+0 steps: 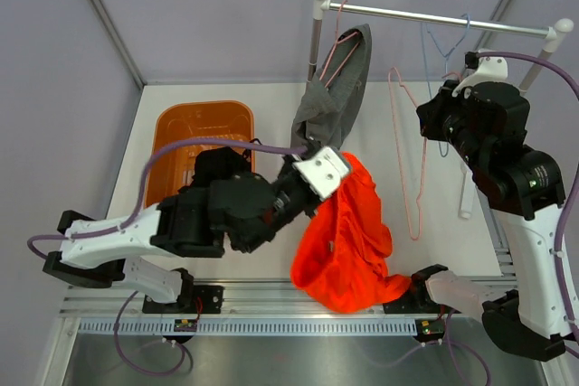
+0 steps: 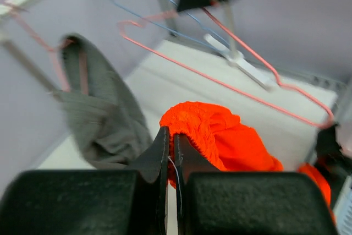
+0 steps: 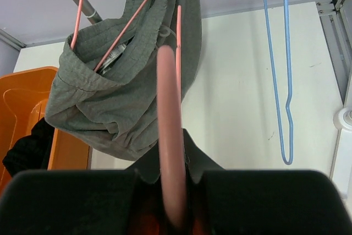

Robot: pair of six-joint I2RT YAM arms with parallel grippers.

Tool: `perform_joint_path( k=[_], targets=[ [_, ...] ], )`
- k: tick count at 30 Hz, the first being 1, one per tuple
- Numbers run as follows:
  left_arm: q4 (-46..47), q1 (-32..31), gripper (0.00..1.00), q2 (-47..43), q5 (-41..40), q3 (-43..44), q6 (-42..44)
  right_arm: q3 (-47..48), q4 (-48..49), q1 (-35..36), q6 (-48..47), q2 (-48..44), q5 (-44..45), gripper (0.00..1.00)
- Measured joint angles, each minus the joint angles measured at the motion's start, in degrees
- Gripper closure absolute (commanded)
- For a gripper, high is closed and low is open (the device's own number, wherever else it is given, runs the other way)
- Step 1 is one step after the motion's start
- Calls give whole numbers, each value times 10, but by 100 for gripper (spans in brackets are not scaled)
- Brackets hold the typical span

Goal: Remove the shorts from the hanger

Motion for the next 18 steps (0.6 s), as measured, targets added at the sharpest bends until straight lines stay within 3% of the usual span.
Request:
perform_joint_path(
  k=[3, 10, 14, 18],
  targets=[
    [39, 0, 100, -13, -64, 70, 92, 5, -1, 0, 0, 3, 0, 100],
    [317, 1, 100, -65, -124, 167, 392, 24, 1, 0, -1, 1, 1, 100],
    [455, 11, 100, -99, -126, 167, 516, 24, 1, 0, -2, 2, 3, 100],
    [549, 38, 100, -154, -125, 92, 571, 24, 1, 0, -4, 4, 3, 100]
  ],
)
